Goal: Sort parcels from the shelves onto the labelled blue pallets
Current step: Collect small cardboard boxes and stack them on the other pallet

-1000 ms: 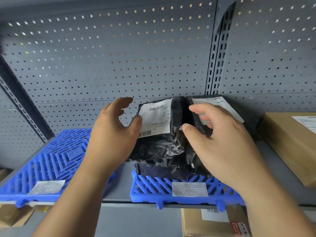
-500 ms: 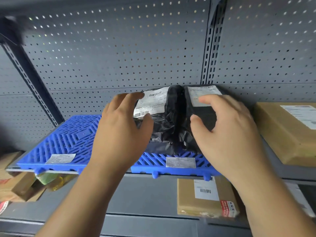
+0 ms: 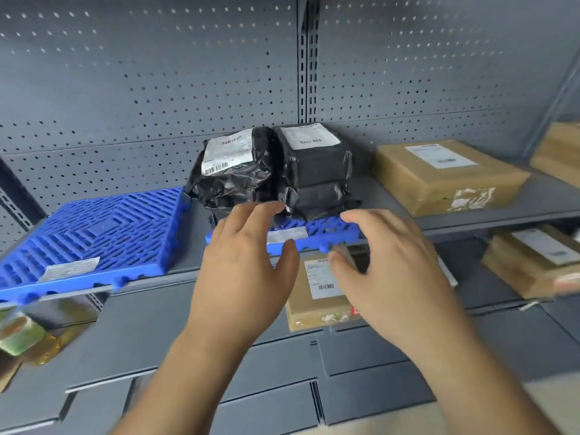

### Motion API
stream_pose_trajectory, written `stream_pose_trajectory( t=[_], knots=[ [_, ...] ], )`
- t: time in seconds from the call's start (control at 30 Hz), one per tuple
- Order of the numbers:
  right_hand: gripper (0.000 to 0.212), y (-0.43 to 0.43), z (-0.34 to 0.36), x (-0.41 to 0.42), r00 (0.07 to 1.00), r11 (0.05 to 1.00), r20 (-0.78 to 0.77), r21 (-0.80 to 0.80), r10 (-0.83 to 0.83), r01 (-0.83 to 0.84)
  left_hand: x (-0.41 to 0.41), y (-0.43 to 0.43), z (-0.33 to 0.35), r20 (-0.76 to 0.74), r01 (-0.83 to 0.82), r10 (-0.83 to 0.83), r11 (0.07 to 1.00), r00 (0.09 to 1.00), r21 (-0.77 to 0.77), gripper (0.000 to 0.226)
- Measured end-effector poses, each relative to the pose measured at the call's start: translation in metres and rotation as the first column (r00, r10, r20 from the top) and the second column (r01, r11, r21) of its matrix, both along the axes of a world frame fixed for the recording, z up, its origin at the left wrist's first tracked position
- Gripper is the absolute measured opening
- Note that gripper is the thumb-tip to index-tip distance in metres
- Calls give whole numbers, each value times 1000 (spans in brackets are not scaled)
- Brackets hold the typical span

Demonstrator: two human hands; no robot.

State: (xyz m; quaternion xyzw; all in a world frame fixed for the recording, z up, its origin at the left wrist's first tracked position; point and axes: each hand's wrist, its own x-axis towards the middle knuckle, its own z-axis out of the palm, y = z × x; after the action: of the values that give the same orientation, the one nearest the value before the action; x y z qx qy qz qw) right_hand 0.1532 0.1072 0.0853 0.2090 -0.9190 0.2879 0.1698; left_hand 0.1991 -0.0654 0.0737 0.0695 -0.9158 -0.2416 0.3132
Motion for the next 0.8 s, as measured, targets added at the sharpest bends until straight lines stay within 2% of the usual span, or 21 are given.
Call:
stream_pose_trajectory(
  t=[0.2,0.43,0.63,0.8],
  knots=[
    [46,42,-9,36,997,997,1,8,-83,83,23,41,-15,77,86,-87,996,993,19,46],
    [49,112,-3,47,990,990,-25,-37,-137,136,21,107,-6,42,142,-142,990,989,-16,46],
    [49,217,2,36,975,975,-45,-22,-220,219,-4,210,1,26,224,-224,974,974,-33,45],
    [48,327,-3,27,937,937,-8,-41,-348,348,-35,314,-4,71,333,-329,941,942,-62,47]
  ],
)
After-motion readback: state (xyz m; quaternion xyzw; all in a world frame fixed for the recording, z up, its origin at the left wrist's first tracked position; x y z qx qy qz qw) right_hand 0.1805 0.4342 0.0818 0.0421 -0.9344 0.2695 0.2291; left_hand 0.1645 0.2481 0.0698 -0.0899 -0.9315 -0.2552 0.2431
